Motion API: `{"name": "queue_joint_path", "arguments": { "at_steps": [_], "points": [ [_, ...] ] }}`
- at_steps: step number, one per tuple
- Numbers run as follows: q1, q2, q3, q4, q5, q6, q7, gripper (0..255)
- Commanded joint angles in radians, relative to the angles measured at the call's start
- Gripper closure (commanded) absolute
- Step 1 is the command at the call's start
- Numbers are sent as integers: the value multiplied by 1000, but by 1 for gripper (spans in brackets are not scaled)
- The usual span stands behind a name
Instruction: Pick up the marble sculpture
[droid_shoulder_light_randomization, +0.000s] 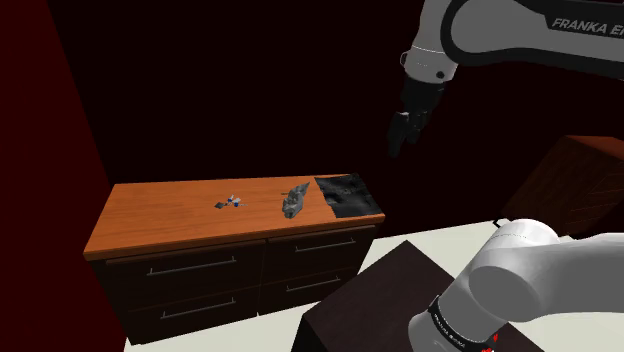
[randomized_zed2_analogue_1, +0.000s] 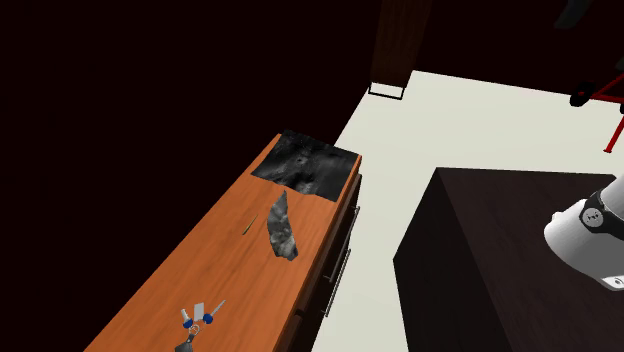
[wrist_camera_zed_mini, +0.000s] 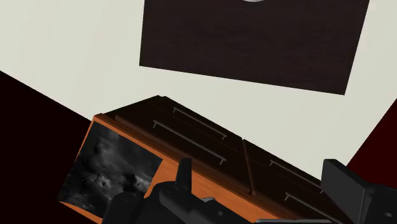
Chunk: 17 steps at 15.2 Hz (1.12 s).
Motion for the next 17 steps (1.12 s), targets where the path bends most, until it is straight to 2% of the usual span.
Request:
{"name": "queue_joint_path", "arguments": {
  "at_steps": [1, 9, 17],
  "points": [
    [0, 0, 0, 0, 0, 0, 0, 0],
    [8, 268, -107, 26, -67, 200, -212, 0],
    [18, 585, -175, 143, -87, 357, -413, 0]
  ]
}}
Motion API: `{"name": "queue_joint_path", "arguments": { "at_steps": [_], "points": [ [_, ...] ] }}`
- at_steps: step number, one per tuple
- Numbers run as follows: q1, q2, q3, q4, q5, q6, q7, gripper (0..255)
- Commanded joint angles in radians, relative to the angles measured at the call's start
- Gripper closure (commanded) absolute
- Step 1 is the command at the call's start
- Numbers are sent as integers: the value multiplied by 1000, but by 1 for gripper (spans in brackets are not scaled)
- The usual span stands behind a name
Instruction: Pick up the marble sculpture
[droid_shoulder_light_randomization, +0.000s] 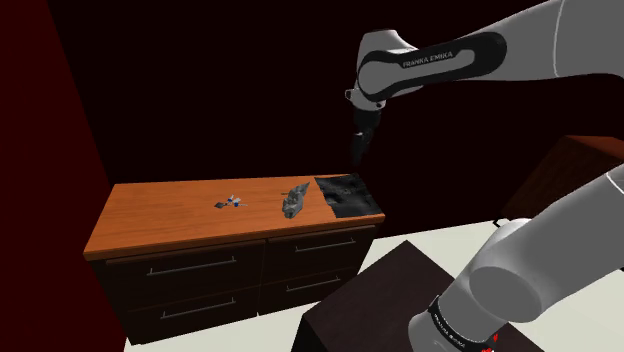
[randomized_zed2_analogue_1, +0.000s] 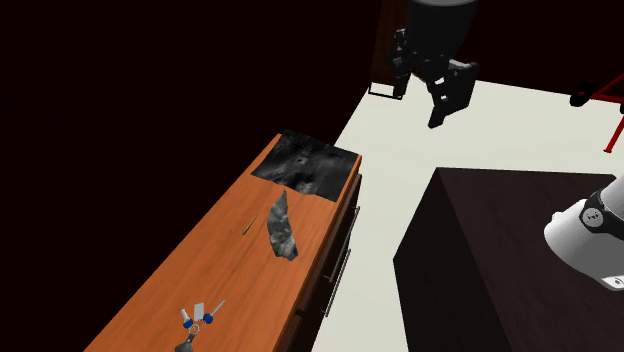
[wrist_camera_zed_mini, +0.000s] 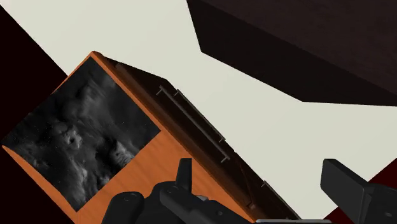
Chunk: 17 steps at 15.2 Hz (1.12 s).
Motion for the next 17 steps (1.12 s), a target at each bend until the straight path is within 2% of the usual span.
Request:
{"name": "queue_joint_path", "arguments": {
  "at_steps": [1, 9, 17],
  "points": [
    [2, 79, -12, 41, 0, 28, -52, 0],
    [-1, 410, -25, 244, 18, 110, -240, 0],
    [-17, 742, 2, 520, 26, 120, -396, 0]
  ]
}}
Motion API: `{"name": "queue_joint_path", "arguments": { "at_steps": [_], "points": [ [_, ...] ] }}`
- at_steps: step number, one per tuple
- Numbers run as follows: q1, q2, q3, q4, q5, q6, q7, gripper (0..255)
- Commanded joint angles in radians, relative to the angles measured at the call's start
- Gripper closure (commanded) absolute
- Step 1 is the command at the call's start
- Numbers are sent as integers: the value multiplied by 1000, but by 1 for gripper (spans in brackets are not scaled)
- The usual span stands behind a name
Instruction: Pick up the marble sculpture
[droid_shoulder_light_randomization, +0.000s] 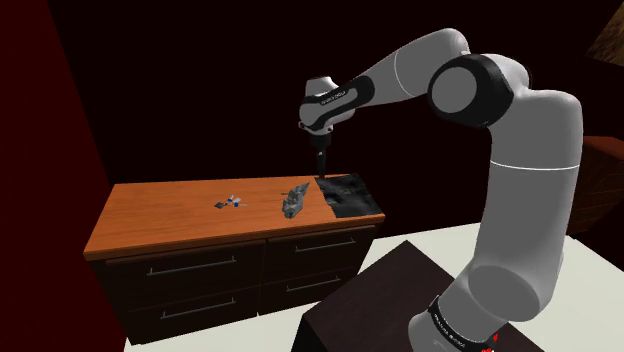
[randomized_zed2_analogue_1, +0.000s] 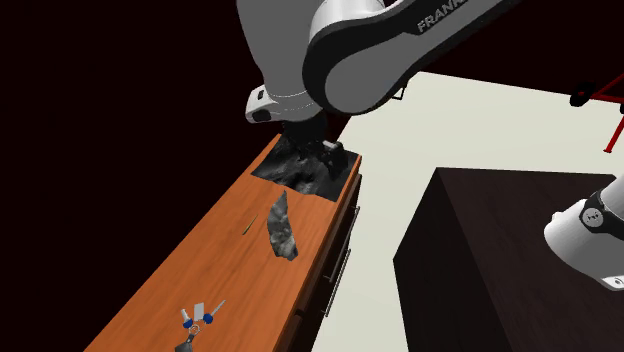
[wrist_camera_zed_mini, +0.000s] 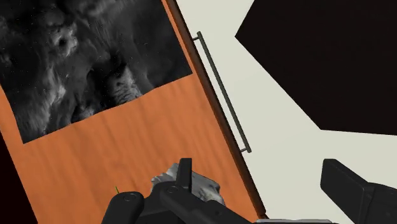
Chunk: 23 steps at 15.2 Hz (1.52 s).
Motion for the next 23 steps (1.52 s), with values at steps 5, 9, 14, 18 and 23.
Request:
{"name": "queue_joint_path", "arguments": {
  "at_steps": [5, 9, 14, 18, 23],
  "points": [
    [-7, 259, 28, 252, -9, -27, -102, 0],
    [-5, 444, 45, 464, -20, -78, -167, 0],
    [0, 618, 57, 679, -30, -136, -219, 0],
    [-1, 660, 57, 698, -30, -114, -215, 0],
    [-1, 686, 57, 711, -30, -101, -213, 255]
  ]
}}
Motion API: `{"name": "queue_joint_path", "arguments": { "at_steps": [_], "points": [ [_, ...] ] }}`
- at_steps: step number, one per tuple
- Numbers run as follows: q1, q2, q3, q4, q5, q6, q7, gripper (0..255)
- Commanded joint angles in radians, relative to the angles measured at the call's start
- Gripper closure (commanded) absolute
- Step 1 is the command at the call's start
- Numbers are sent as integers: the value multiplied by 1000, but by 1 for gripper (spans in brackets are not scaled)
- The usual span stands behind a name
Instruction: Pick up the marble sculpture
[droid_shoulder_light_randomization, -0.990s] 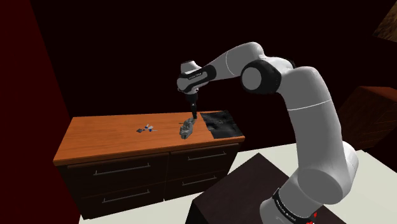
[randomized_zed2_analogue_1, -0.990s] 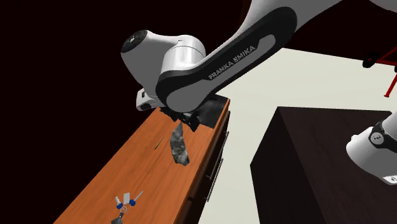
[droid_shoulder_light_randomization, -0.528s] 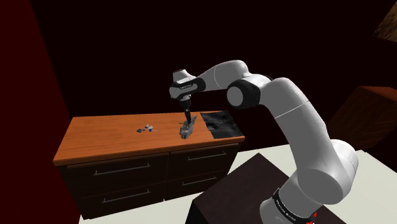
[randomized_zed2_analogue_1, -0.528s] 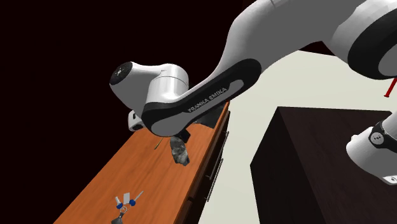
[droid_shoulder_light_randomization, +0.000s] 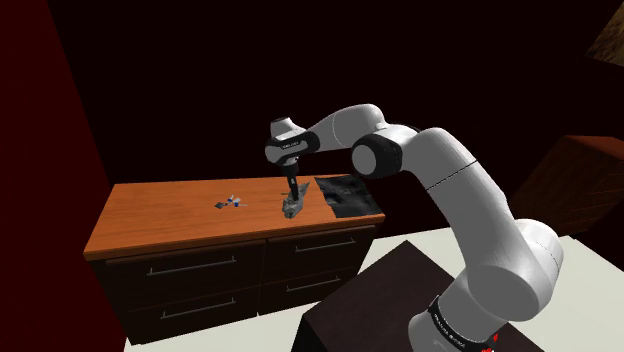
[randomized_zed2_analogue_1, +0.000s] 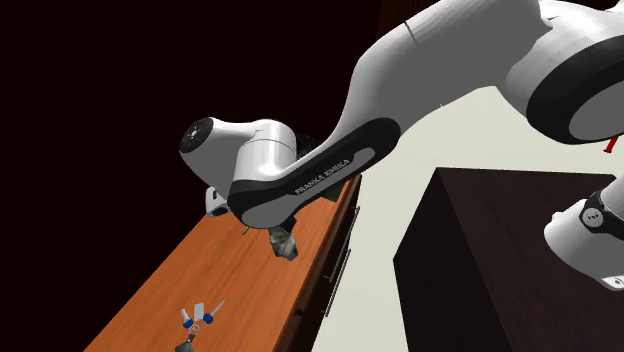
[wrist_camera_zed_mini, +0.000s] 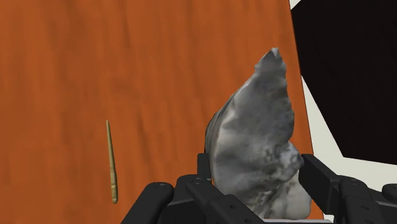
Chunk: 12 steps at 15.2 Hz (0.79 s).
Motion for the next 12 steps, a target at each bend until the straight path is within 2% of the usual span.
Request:
{"name": "queue_joint_path", "arguments": {
  "at_steps": [1, 9, 12],
  "points": [
    [0, 1, 0, -1, 0, 2, 0, 255],
    [0, 3, 0, 2, 0, 1, 0, 255],
    [0, -30, 0, -17, 0, -13, -3, 255]
  ]
}}
